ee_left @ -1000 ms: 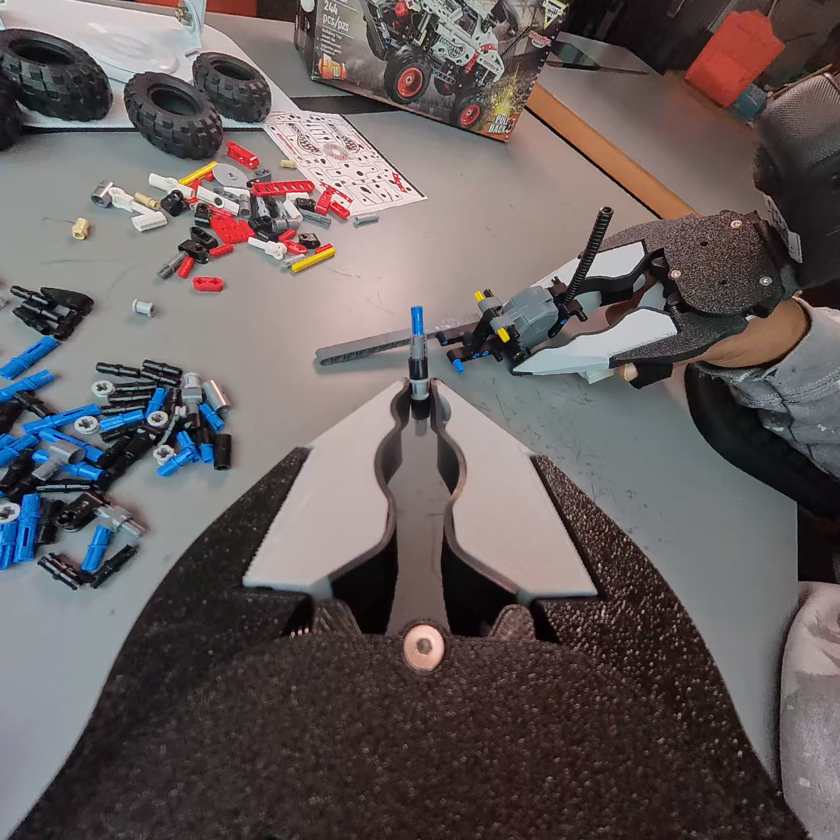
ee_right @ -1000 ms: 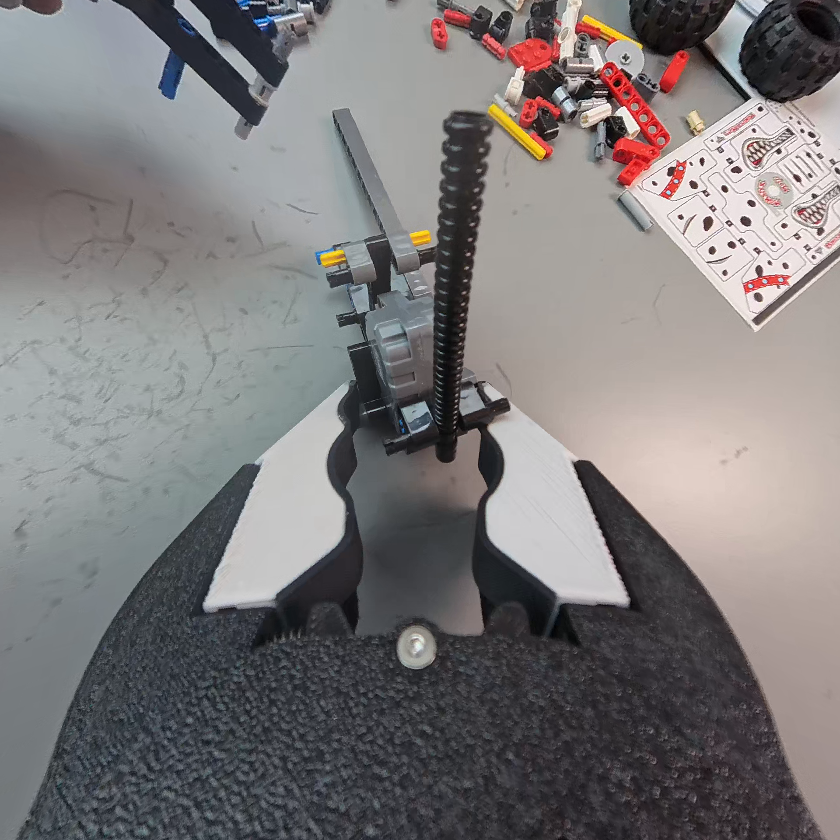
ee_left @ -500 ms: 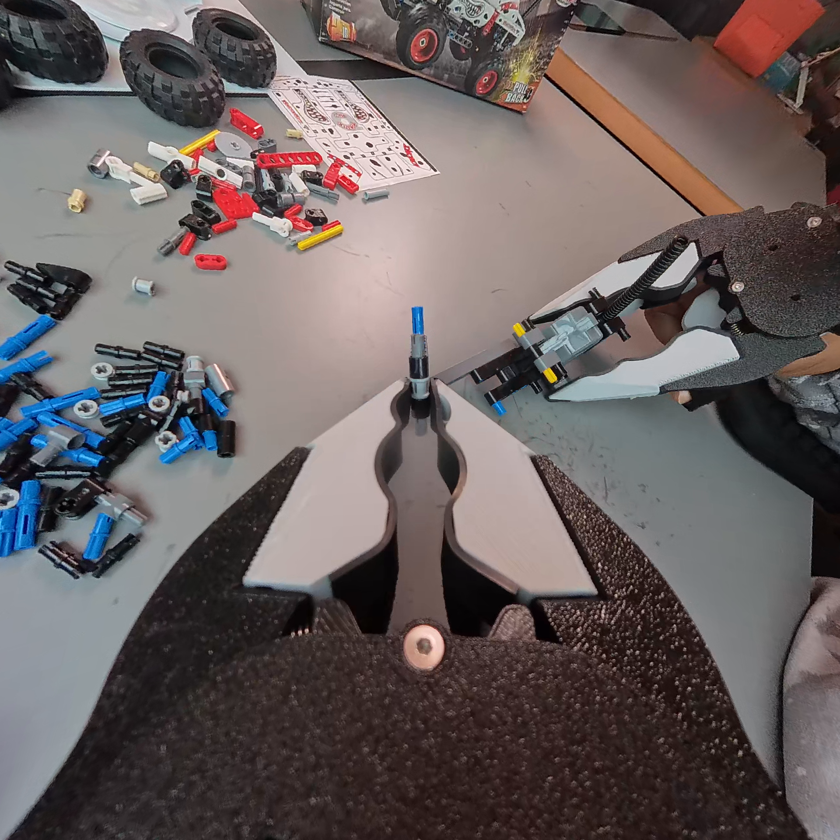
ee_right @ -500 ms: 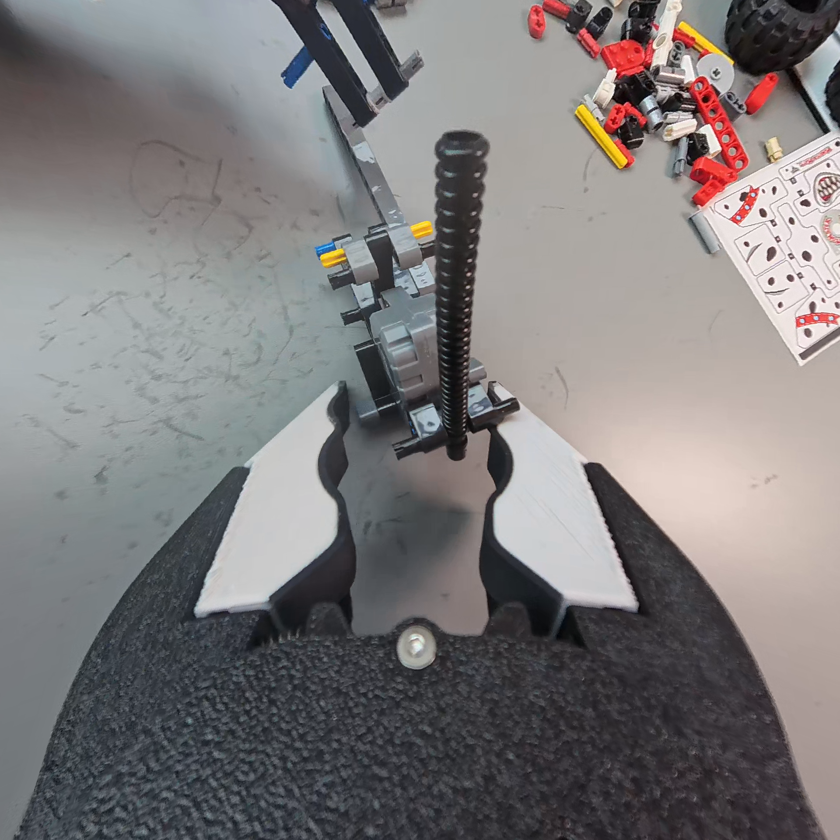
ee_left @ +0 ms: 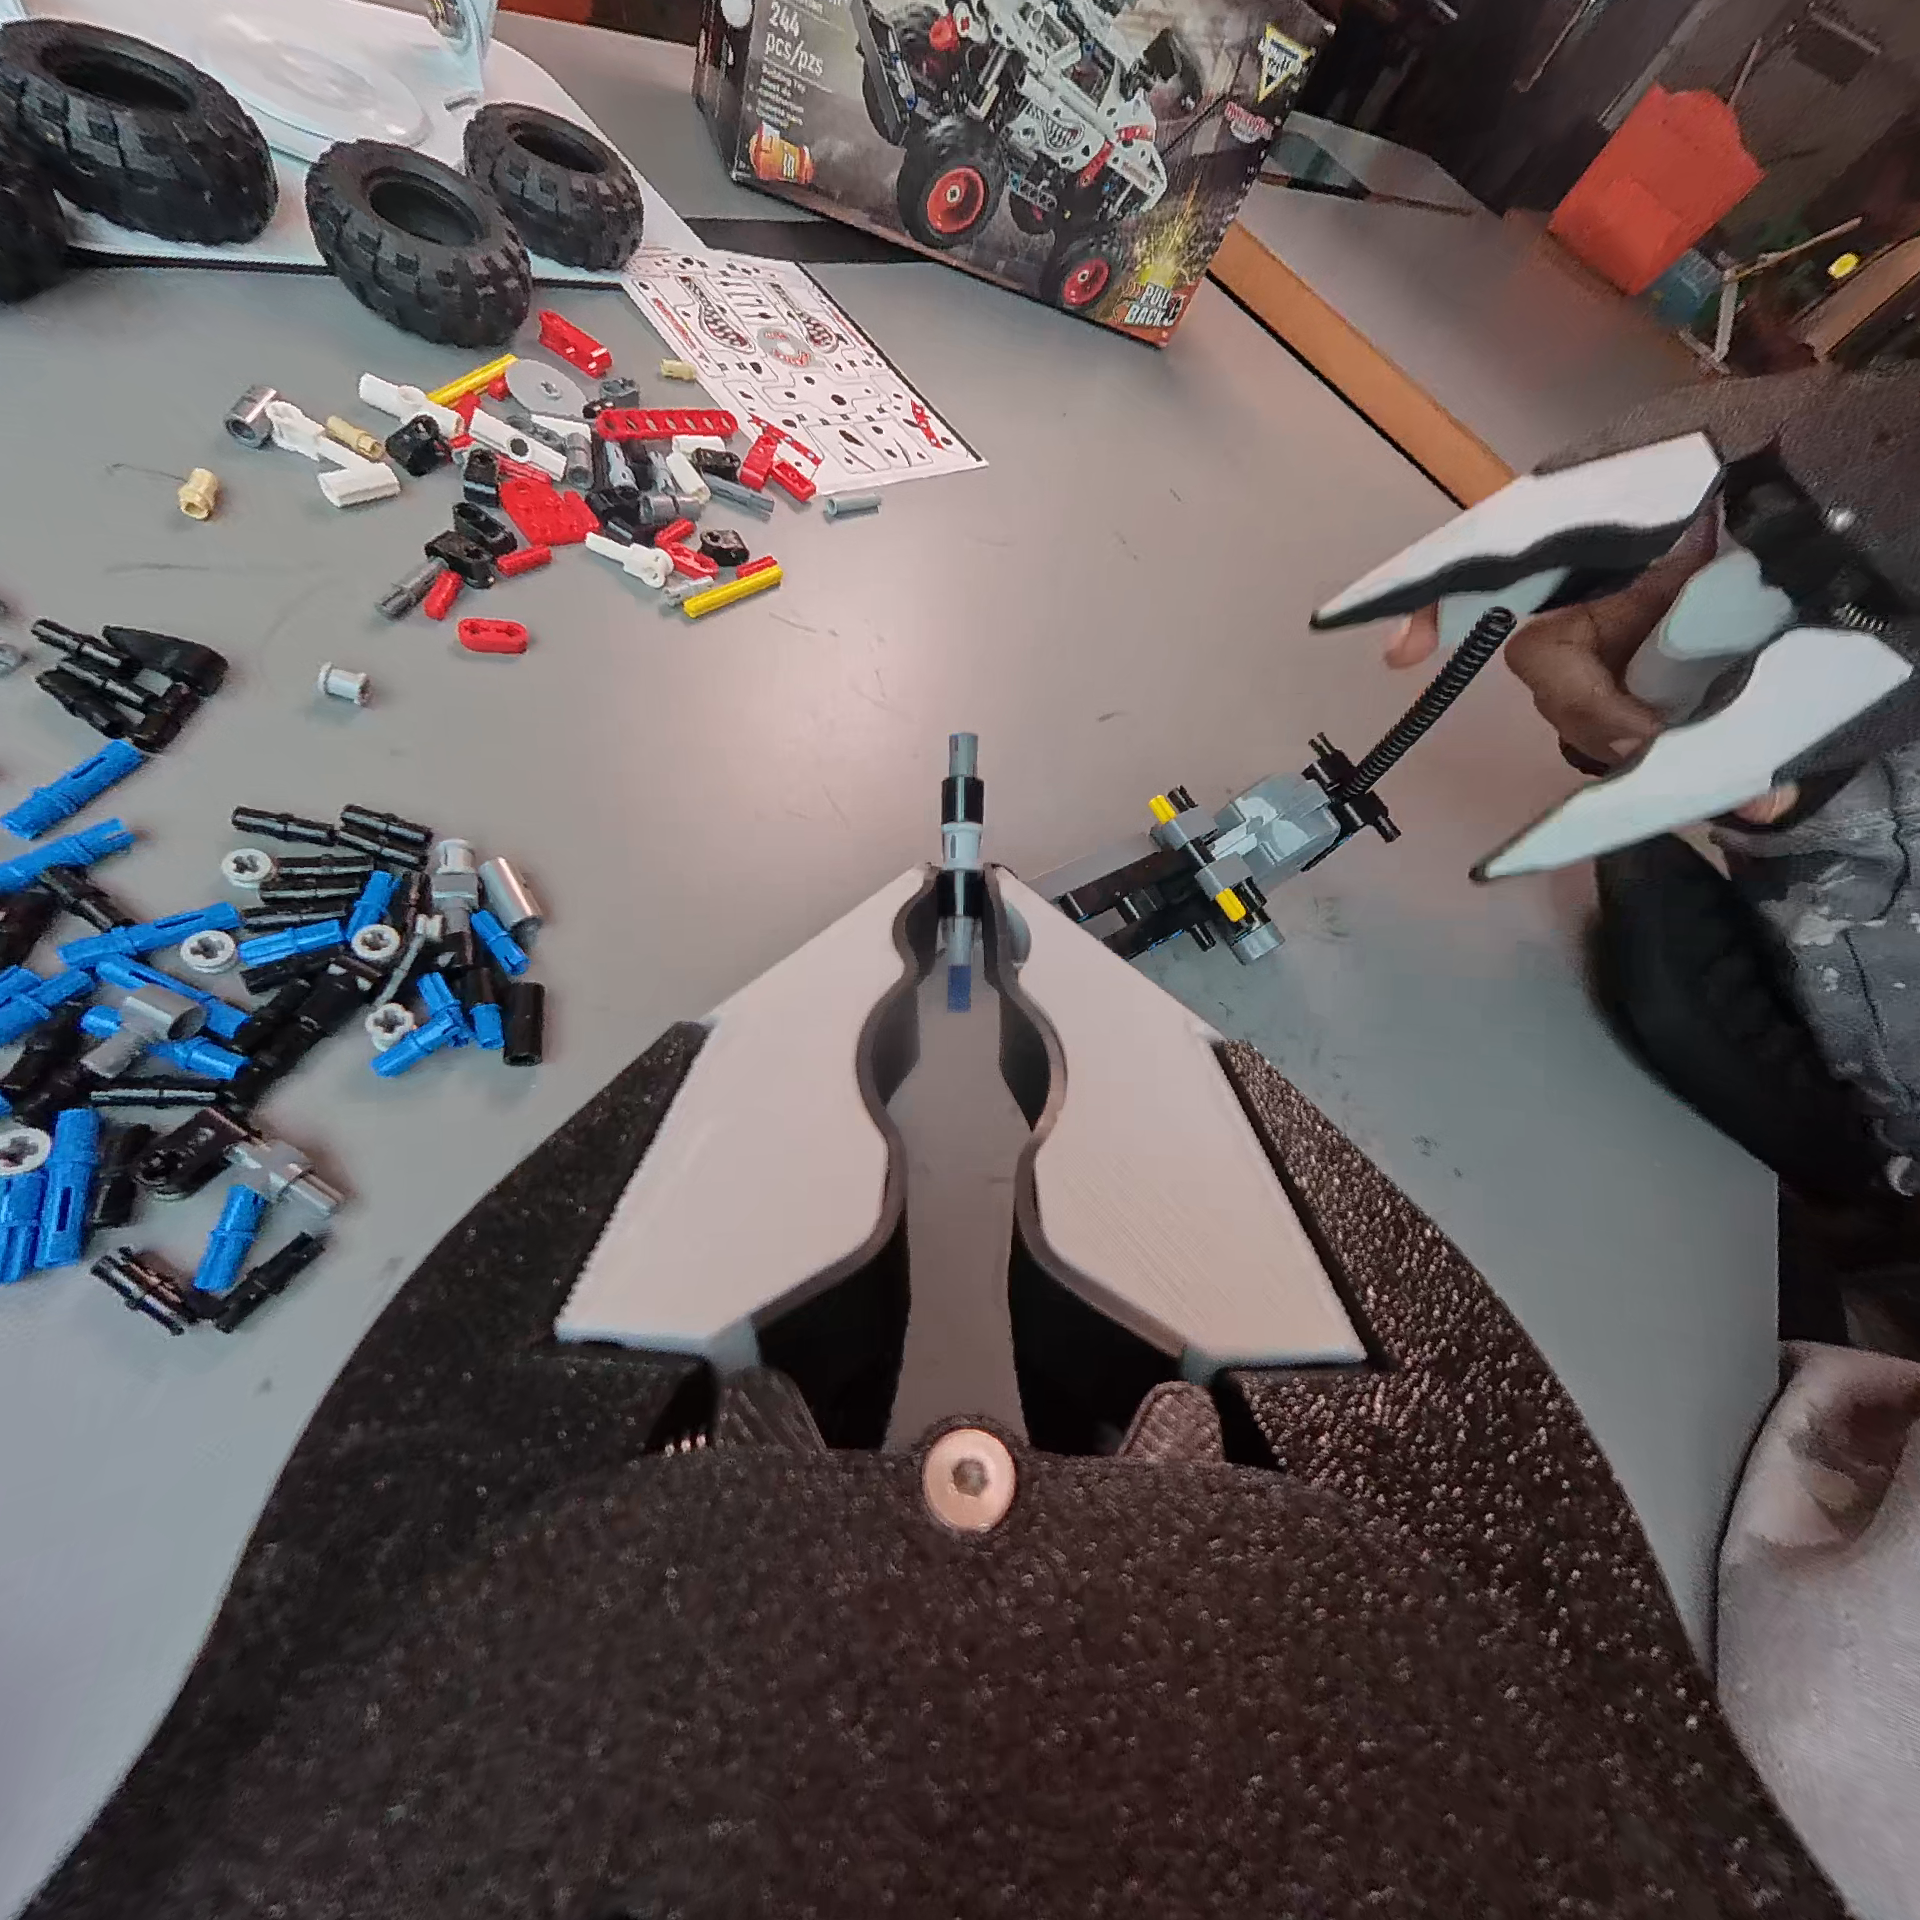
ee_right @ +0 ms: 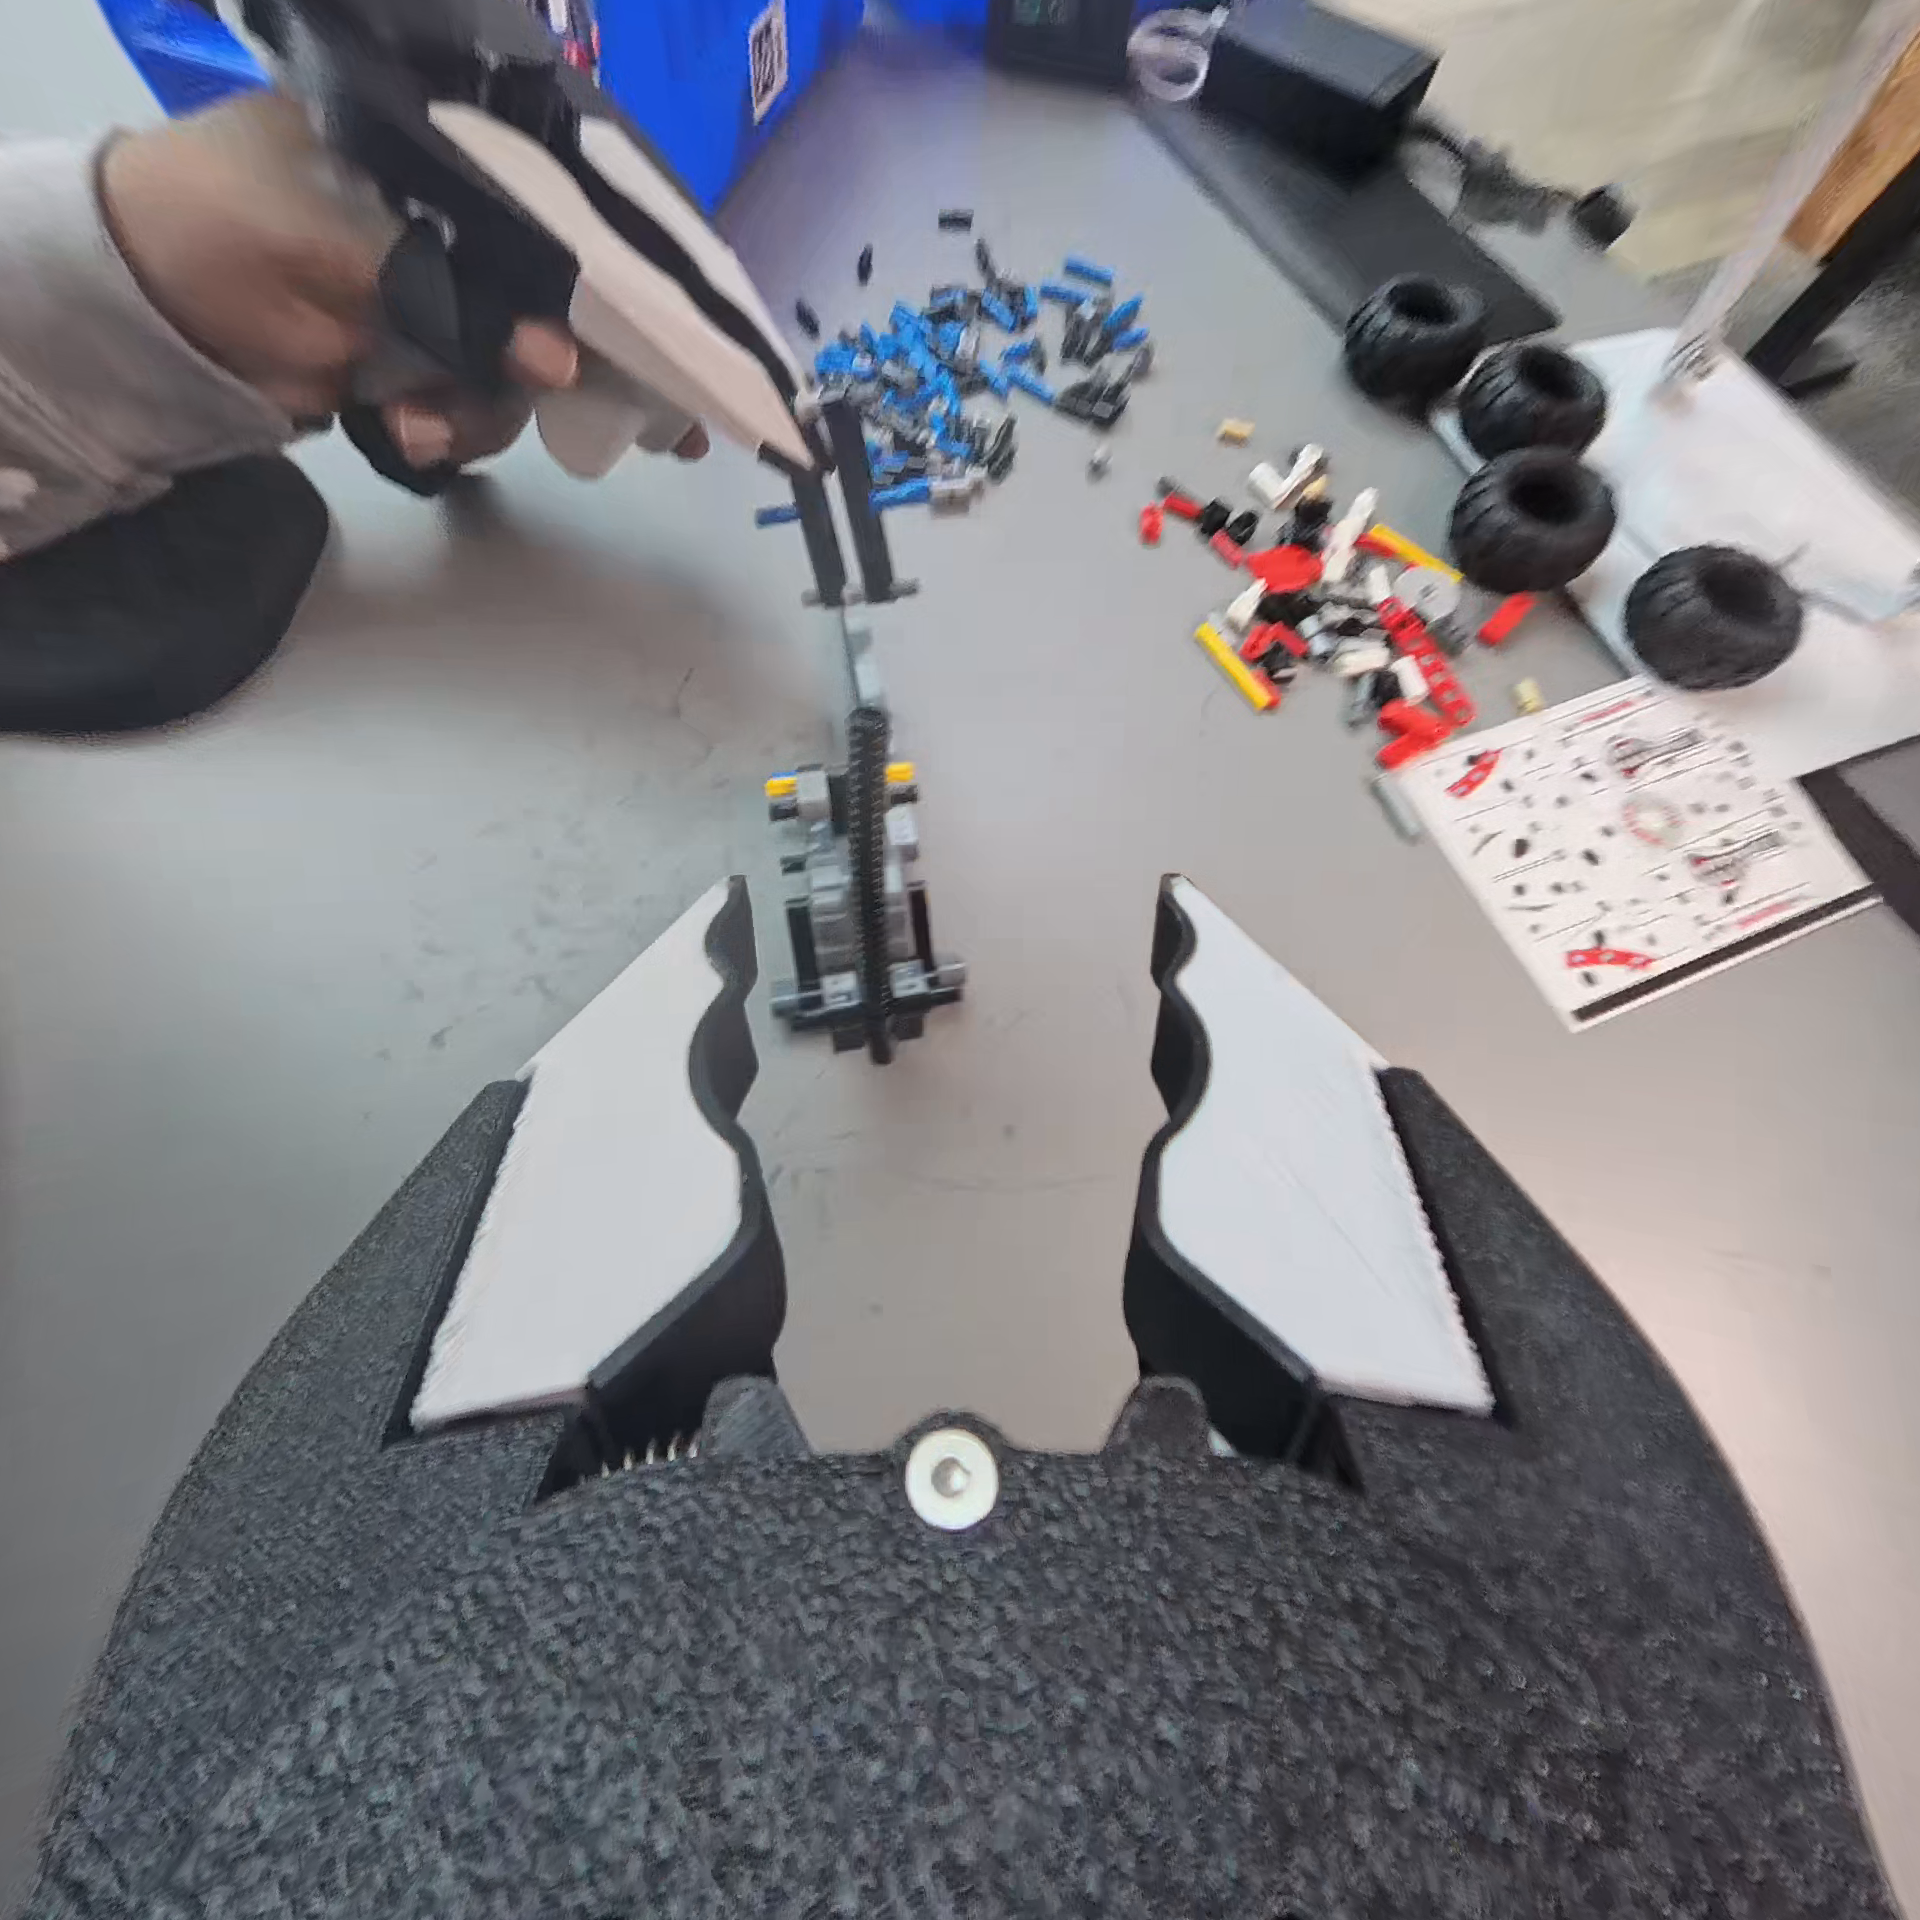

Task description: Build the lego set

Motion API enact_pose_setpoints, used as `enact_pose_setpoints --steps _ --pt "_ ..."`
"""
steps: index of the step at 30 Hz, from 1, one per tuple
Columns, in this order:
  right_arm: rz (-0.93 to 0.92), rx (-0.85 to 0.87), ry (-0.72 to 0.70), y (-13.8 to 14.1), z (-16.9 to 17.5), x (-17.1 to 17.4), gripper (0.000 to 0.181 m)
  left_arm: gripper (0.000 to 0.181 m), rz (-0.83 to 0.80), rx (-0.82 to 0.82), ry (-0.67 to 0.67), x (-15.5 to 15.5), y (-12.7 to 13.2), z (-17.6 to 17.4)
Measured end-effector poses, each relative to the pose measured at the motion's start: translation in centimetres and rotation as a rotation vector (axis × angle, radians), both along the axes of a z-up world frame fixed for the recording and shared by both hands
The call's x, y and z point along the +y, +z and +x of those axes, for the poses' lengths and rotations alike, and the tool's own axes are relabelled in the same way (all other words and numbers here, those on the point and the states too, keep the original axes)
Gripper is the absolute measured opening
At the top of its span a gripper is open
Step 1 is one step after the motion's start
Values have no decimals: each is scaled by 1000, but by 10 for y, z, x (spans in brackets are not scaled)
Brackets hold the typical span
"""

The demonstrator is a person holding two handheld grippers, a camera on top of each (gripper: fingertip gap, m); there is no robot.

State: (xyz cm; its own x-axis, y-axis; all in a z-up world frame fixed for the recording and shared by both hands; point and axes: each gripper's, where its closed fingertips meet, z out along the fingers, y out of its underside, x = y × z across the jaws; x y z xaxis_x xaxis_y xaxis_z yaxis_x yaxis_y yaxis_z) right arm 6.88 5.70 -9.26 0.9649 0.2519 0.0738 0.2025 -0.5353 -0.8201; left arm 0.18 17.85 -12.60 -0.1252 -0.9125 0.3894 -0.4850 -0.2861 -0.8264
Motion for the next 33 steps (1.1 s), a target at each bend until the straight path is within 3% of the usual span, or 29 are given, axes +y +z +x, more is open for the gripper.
enact_pose_setpoints --steps 2,6,9,13,19,33 --pt "107 -18 -16 33 22 12 72 7 -15 -20 8 2 4 0" --pt "483 -221 -188 116 103 66 32 7 -28 -41 7 3 8 0" --pt "633 -299 -340 151 171 115 11 7 -12 -53 5 3 8 1" --pt "635 -300 -469 152 245 175 6 7 -1 -57 10 2 7 1" --pt "597 -261 -569 140 292 209 3 7 -15 -37 -3 -1 -1 3" --pt "592 -242 -535 137 289 217 0 7 -33 -17 6 1 -7 5"
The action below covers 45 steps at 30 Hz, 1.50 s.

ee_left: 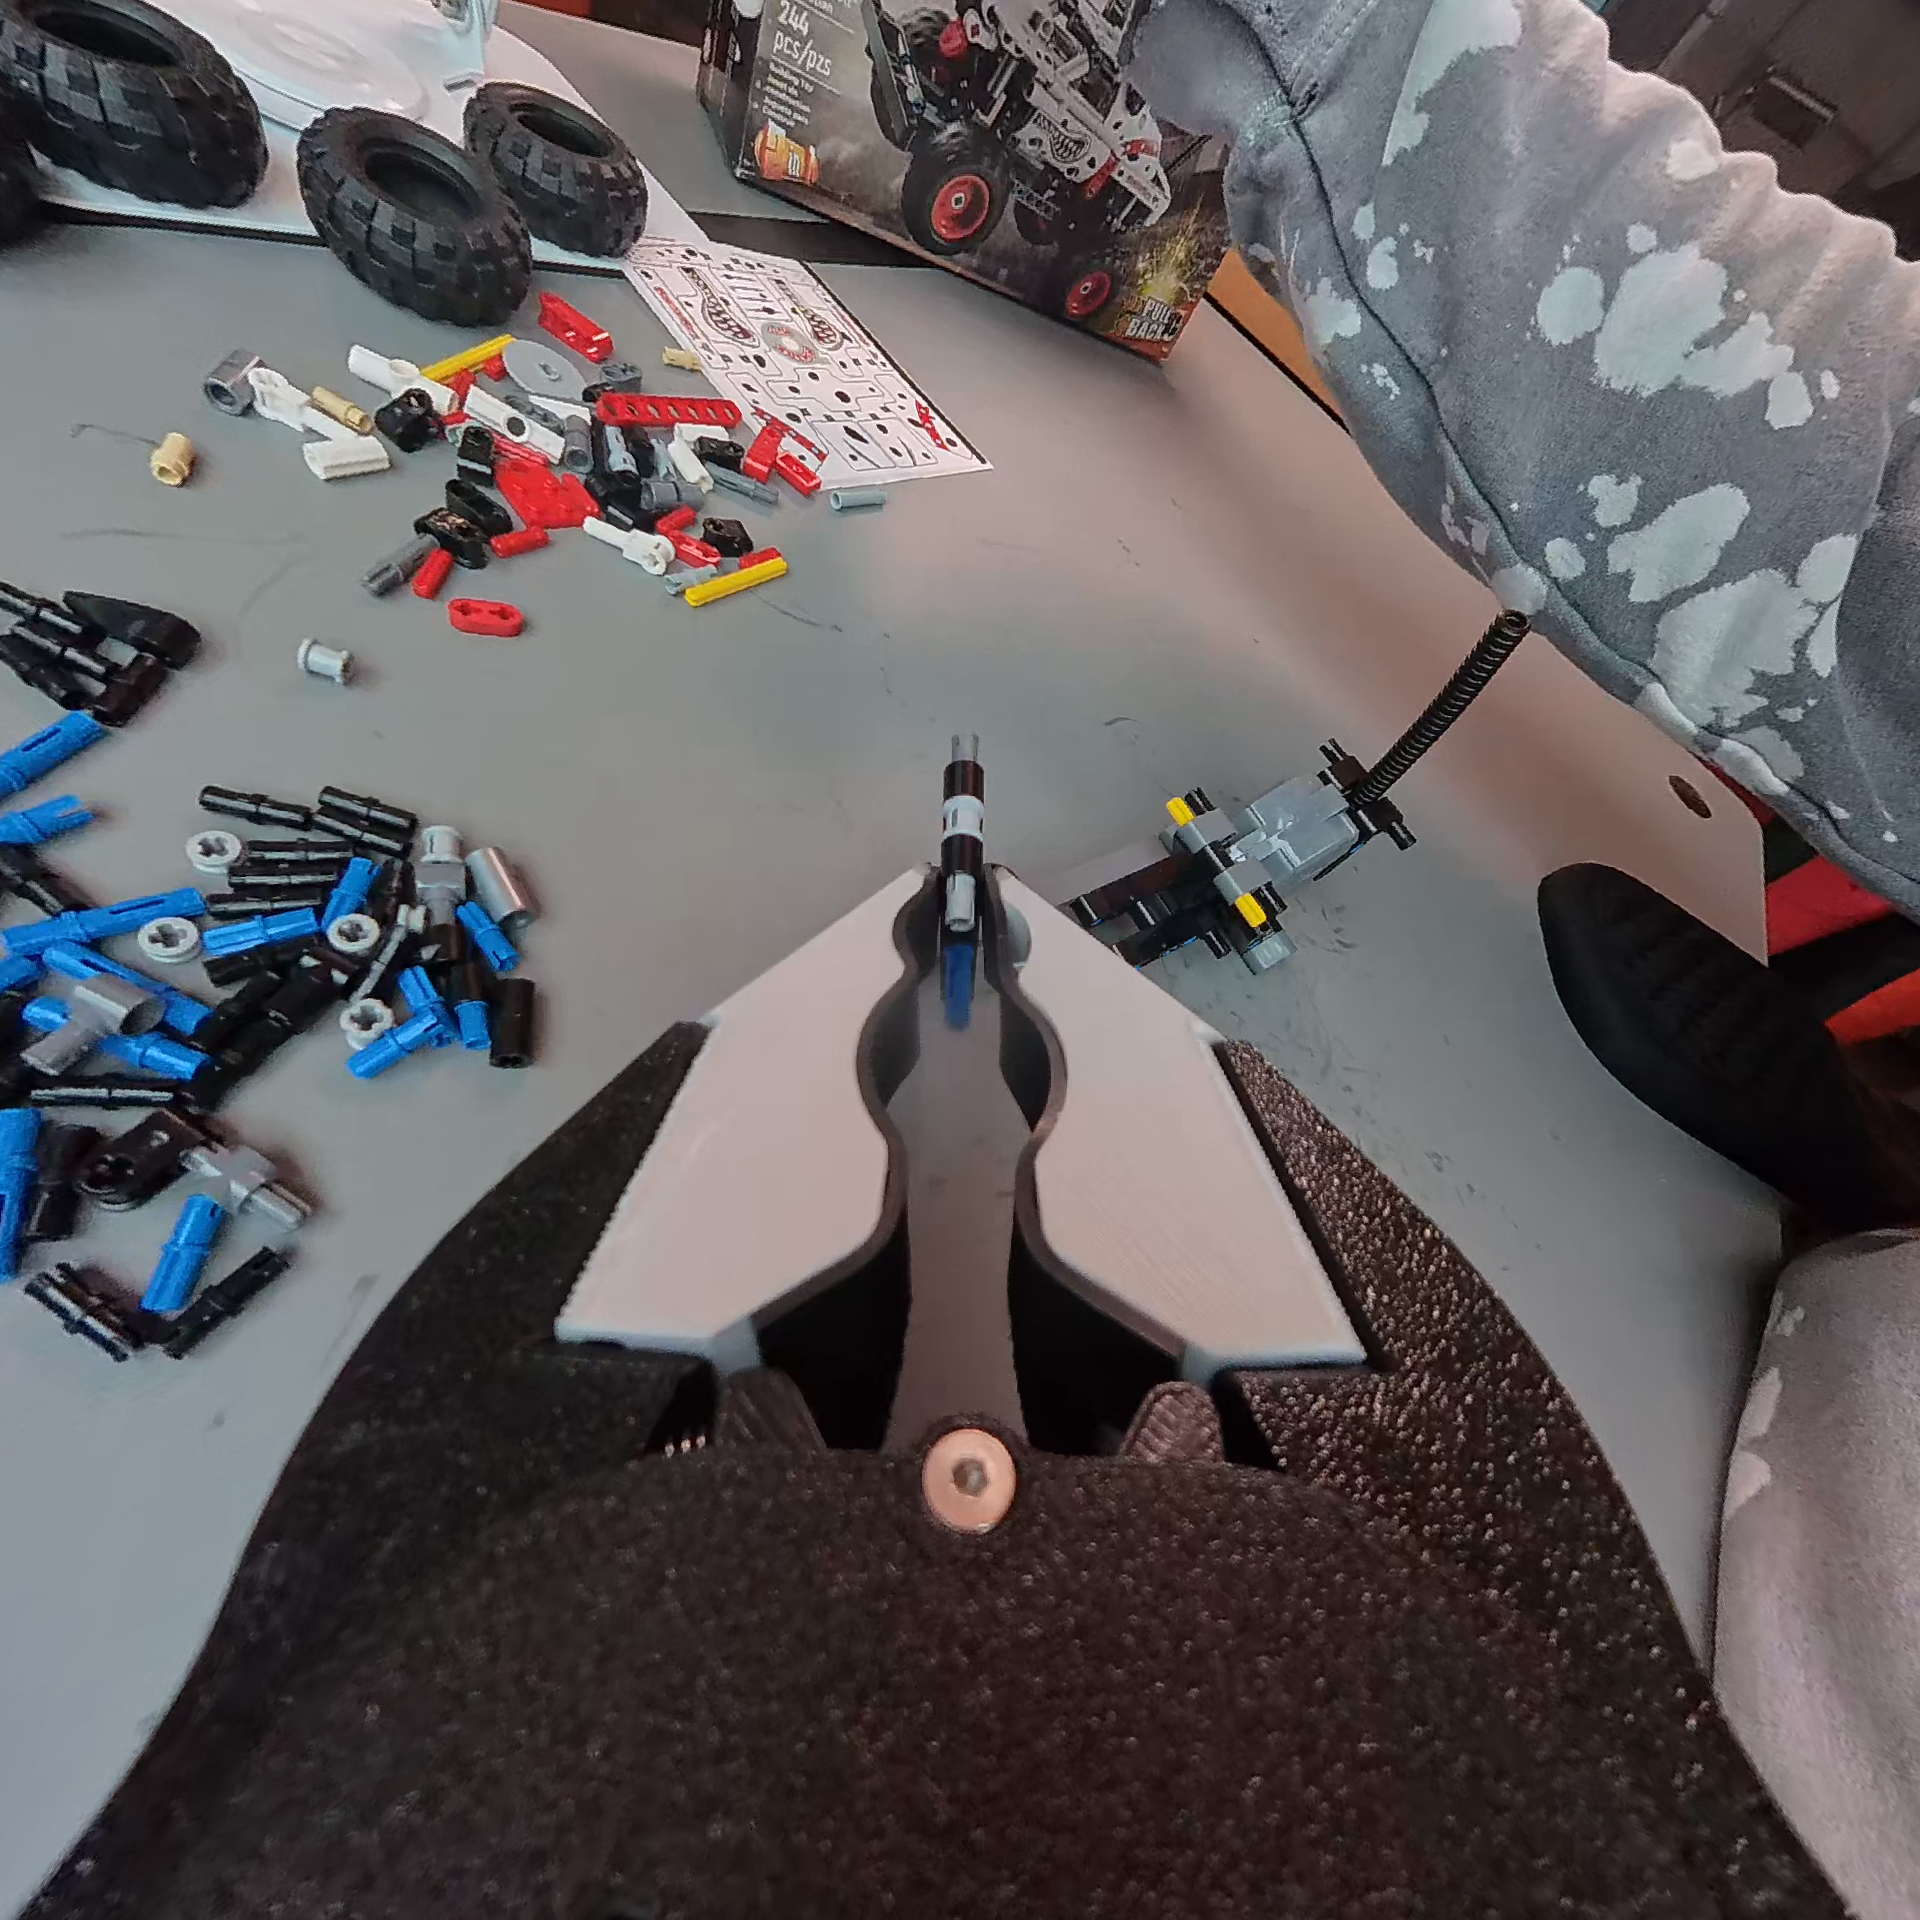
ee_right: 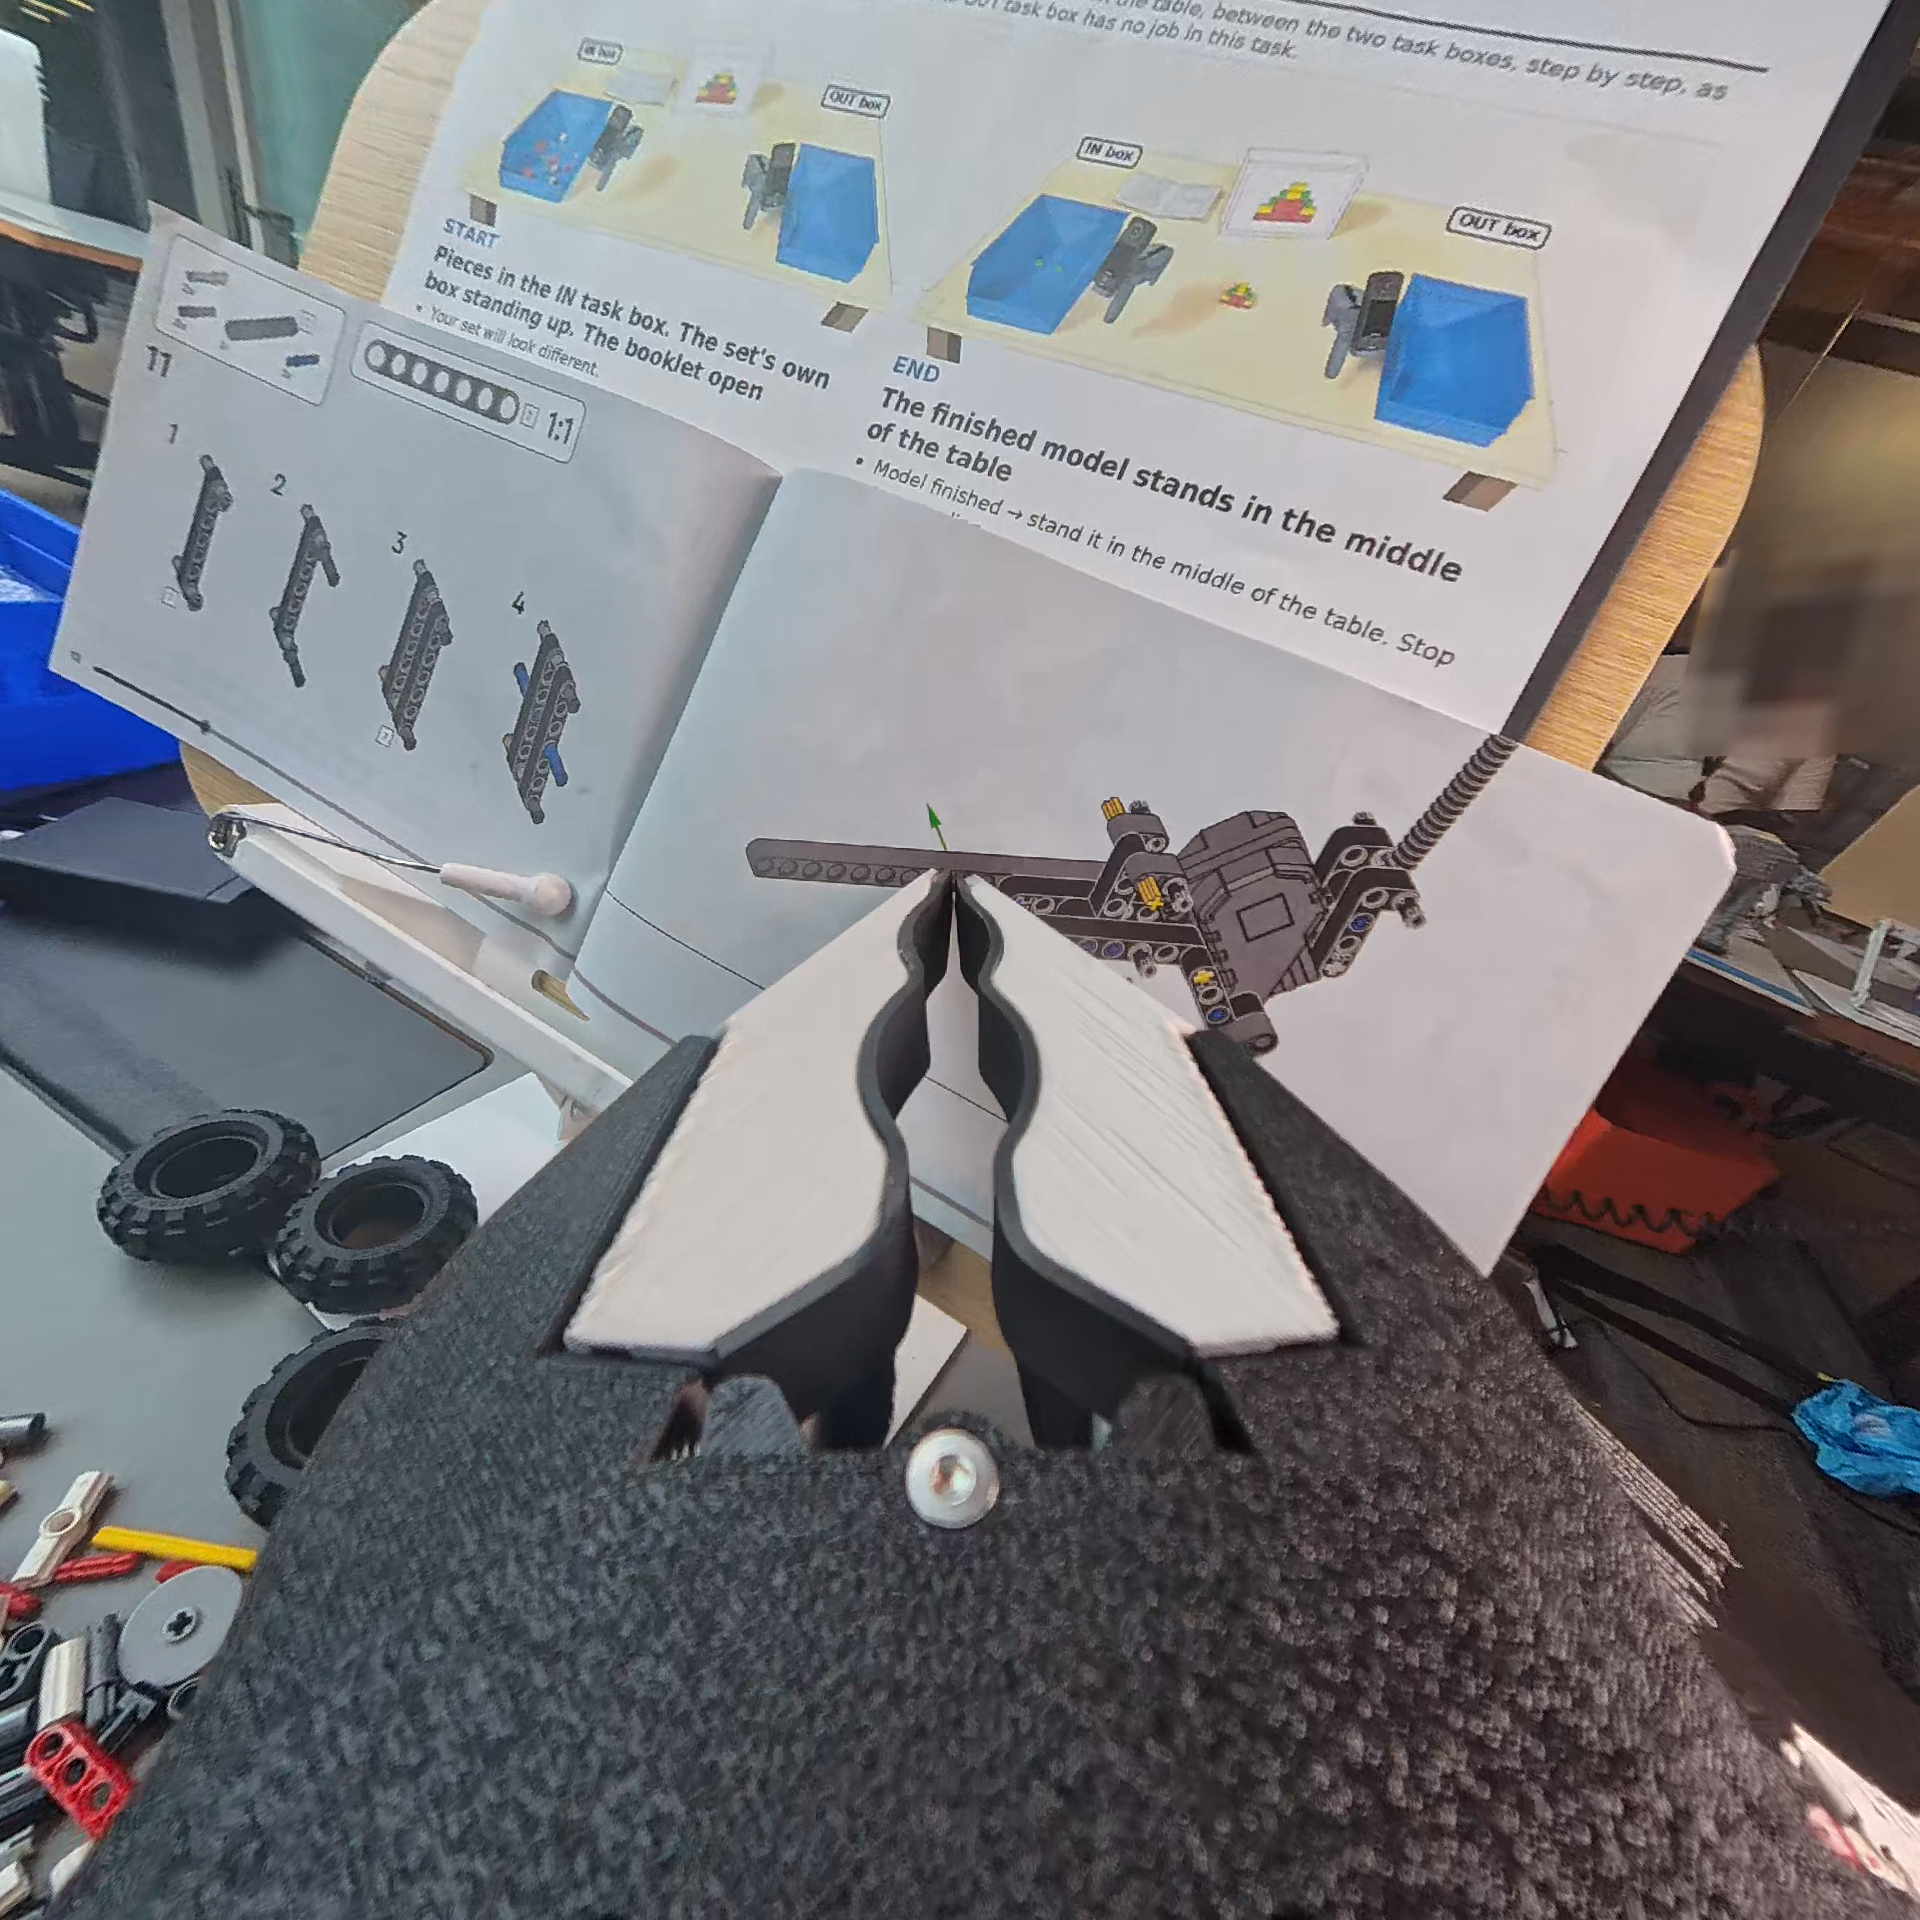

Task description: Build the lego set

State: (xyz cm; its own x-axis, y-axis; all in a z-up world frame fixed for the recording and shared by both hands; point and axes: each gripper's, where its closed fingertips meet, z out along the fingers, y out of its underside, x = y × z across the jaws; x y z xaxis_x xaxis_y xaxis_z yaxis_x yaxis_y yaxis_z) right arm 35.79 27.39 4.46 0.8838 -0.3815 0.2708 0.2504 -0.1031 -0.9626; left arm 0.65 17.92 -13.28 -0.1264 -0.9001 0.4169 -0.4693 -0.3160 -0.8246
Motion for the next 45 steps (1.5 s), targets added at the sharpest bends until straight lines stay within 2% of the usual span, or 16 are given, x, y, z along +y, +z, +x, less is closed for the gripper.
enact_pose_setpoints --steps 3,6,9,12,15,17,18,20,21,24,28,30,32,34,39,45 --pt "56 14 86 10 -25 -14 5 7 3 0 5 1 0 0" --pt "67 37 272 14 -81 -41 17 7 -5 -6 6 2 2 -1" --pt "52 74 443 10 -145 -85 17 7 -20 -21 4 2 7 -2" --pt "-40 98 569 -11 -209 -126 17 7 -48 -43 -6 1 13 -3" --pt "-160 42 624 -39 -266 -160 19 7 -85 -71 -22 -3 21 -3" --pt "-265 -9 653 -65 -296 -178 32 7 -86 -82 -32 -7 24 -3" --pt "-350 -37 663 -84 -307 -186 48 7 -75 -83 -35 -9 25 -4" --pt "-574 -58 666 -132 -313 -203 82 7 -51 -81 -39 -11 25 -4" --pt "-652 -58 665 -152 -312 -209 89 7 -45 -79 -41 -12 25 -4" --pt "-744 -1 657 -186 -305 -210 95 7 -35 -68 -46 -15 23 -3" --pt "-769 95 700 -206 -308 -194 96 7 -4 -39 -53 -17 16 -3" --pt "-770 137 741 -210 -319 -188 95 7 26 -24 -49 -16 13 -3" --pt "-805 101 730 -217 -324 -184 88 7 59 -7 -45 -15 10 -4" --pt "-837 66 721 -224 -326 -184 75 7 80 9 -43 -14 7 -5" --pt "-806 102 687 -226 -325 -183 46 7 98 29 -52 -16 3 -5" --pt "-795 184 580 -225 -308 -185 45 7 101 48 -56 -17 -1 -6"
